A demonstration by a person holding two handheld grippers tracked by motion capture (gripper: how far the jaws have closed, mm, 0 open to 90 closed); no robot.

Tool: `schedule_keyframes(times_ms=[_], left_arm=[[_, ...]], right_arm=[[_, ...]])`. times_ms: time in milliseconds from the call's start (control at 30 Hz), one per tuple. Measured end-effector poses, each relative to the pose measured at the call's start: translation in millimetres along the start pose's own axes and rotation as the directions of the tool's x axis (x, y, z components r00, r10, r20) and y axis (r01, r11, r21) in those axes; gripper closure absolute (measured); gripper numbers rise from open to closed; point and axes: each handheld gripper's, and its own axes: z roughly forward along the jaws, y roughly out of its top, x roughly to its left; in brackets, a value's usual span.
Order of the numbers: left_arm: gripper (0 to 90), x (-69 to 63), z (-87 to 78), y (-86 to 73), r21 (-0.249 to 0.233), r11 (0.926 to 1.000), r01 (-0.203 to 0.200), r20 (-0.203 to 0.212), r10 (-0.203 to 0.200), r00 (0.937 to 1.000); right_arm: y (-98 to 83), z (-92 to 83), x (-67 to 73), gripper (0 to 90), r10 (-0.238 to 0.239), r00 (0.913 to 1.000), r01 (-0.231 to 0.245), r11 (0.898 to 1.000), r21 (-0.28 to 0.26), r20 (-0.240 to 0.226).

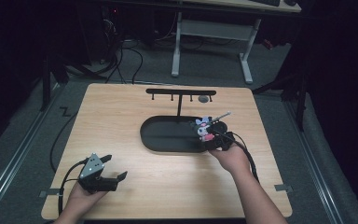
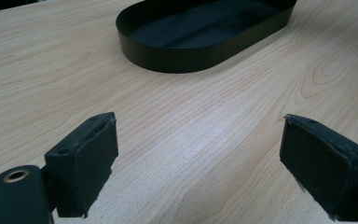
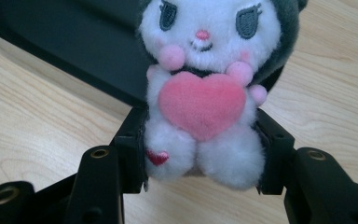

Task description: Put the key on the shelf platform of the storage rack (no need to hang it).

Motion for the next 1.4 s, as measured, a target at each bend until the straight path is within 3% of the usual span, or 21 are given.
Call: schedule_keyframes(times_ms=[833, 1000, 1400], left_arm=[[12.0, 2.7, -1.2, -2.7, -0.001, 0.9999, 0.014, -0.001, -0.014, 0.9999], [12.0, 3.6, -2.4, -3.0, -0.007, 0.9998, 0.019, -0.005, -0.019, 0.9998], [12.0, 1.4, -2.0, -2.2, -0.009, 0.9998, 0.017, 0.002, -0.017, 0.9999]], right_arm=[[44.3, 41.6, 10.0, 48.2, -0.02, 0.9998, 0.02, 0.999, 0.026, -0.008], [44.8, 48.1, 10.4, 48.2, -0.022, 0.9997, 0.023, 0.999, 0.039, -0.014], [25.1, 47.9, 13.3, 48.1, -0.006, 0.9989, 0.009, 0.998, 0.069, -0.045]])
